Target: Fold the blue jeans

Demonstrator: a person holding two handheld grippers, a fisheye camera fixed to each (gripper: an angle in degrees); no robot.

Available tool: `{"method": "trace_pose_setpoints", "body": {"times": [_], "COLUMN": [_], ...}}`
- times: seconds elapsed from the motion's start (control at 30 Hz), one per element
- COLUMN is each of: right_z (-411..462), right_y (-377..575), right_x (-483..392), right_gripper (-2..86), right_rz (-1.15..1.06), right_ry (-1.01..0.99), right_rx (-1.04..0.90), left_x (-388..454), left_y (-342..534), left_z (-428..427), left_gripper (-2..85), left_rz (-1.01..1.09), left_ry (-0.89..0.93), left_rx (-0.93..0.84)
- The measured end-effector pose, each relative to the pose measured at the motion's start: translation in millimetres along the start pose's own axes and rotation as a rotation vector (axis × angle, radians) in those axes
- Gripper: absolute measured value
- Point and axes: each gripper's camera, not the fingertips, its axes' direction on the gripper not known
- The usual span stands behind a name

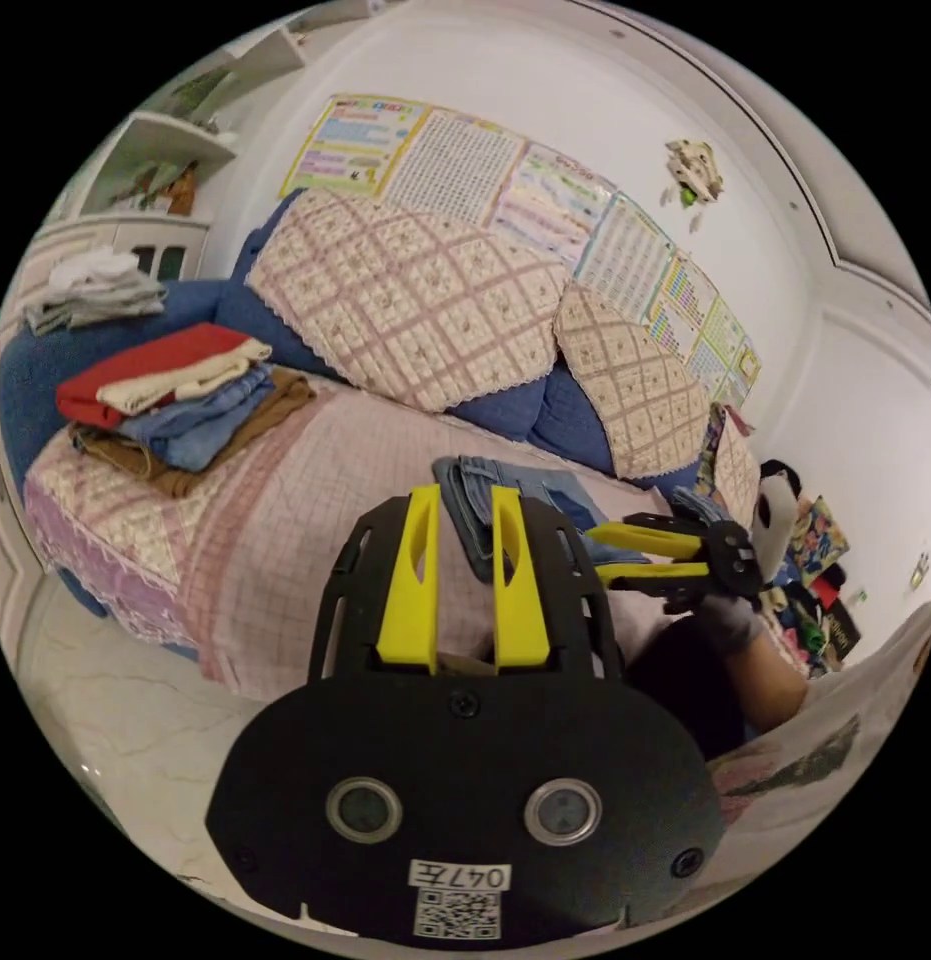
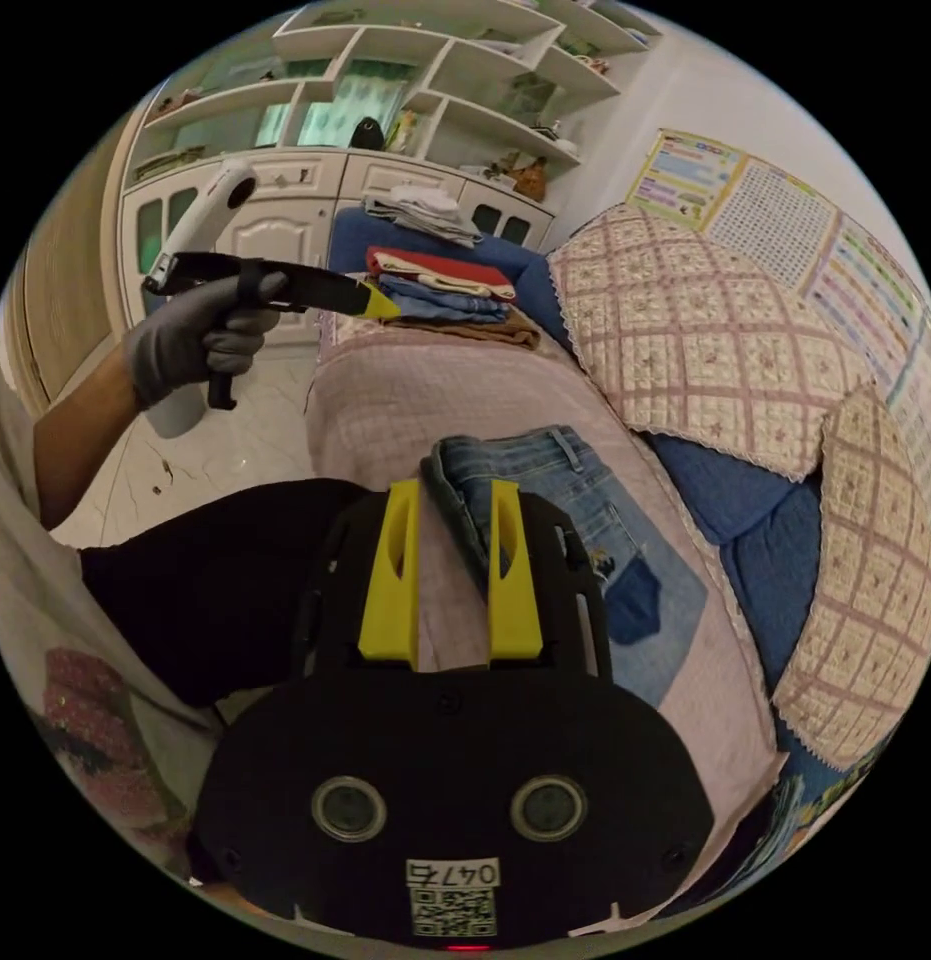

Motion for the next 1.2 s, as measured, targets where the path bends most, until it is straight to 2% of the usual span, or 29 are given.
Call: {"method": "trace_pose_setpoints", "body": {"times": [0.27,0.4,0.63,0.73,0.8,0.93,1.1,1.2], "right_z": [74,59,-32,-61,-84,-149,-181,-158], "right_y": [-37,-30,44,87,116,220,371,451], "right_x": [22,51,240,309,348,426,490,529], "right_gripper": [4.4,1.5,0.6,0.4,0.2,0.0,0.0,0.2], "right_rz": [-0.076,-0.055,0.44,0.534,0.587,0.787,1.126,1.29], "right_ry": [0.026,0.053,-0.058,-0.002,0.062,0.268,0.45,0.38], "right_rx": [-0.158,-0.098,0.217,0.274,0.304,0.366,0.275,0.034], "left_x": [-54,-68,-67,-66,-75,-90,-85,-68], "left_y": [8,8,-36,-78,-105,-129,-149,-165], "left_z": [34,66,133,195,246,293,340,354], "left_gripper": [7.8,7.9,8.1,8.6,10.5,13.2,13.5,13.2], "left_rz": [-0.068,-0.063,-0.027,0.006,-0.044,-0.123,-0.097,-0.025], "left_ry": [0.023,0.051,0.111,0.079,0.083,0.102,0.06,0.0], "left_rx": [-0.088,-0.173,-0.234,-0.361,-0.461,-0.505,-0.588,-0.637]}}
